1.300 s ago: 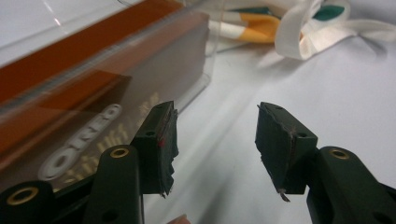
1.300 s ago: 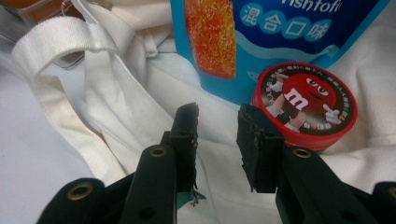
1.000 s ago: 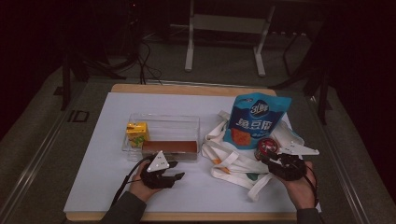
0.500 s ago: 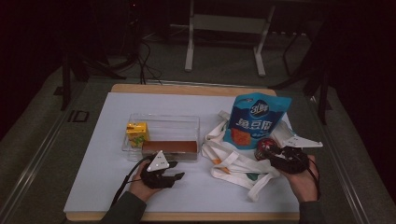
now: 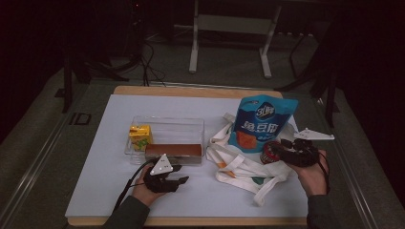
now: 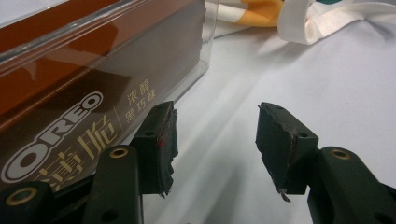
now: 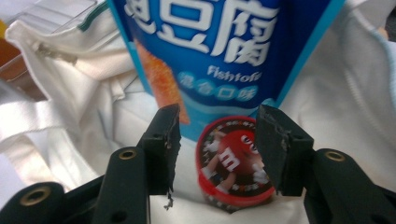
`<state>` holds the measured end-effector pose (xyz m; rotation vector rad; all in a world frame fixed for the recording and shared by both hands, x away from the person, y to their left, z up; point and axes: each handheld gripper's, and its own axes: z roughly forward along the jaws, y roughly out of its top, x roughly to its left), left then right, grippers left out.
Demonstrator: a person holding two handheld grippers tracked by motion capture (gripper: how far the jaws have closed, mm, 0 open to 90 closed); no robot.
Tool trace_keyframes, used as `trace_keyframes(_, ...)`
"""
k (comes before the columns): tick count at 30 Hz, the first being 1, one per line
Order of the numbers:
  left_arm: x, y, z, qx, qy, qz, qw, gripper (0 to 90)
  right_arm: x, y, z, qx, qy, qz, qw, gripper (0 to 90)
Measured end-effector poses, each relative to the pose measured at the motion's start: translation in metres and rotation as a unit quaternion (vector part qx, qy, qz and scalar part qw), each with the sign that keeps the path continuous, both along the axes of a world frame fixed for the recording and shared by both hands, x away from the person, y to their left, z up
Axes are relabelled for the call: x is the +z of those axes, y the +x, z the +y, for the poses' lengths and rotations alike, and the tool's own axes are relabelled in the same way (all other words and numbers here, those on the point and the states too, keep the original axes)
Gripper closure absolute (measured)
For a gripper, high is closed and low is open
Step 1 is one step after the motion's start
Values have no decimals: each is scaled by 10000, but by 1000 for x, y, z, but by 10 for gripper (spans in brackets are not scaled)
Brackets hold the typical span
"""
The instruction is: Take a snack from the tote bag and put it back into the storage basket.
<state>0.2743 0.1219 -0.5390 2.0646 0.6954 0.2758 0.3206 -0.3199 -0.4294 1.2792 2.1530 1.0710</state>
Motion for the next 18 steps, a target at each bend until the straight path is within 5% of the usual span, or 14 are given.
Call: trace_keyframes(18, 0, 0, 0, -37, 5, 7, 10000, 476, 17, 26, -7, -99, 111, -65, 9999, 430)
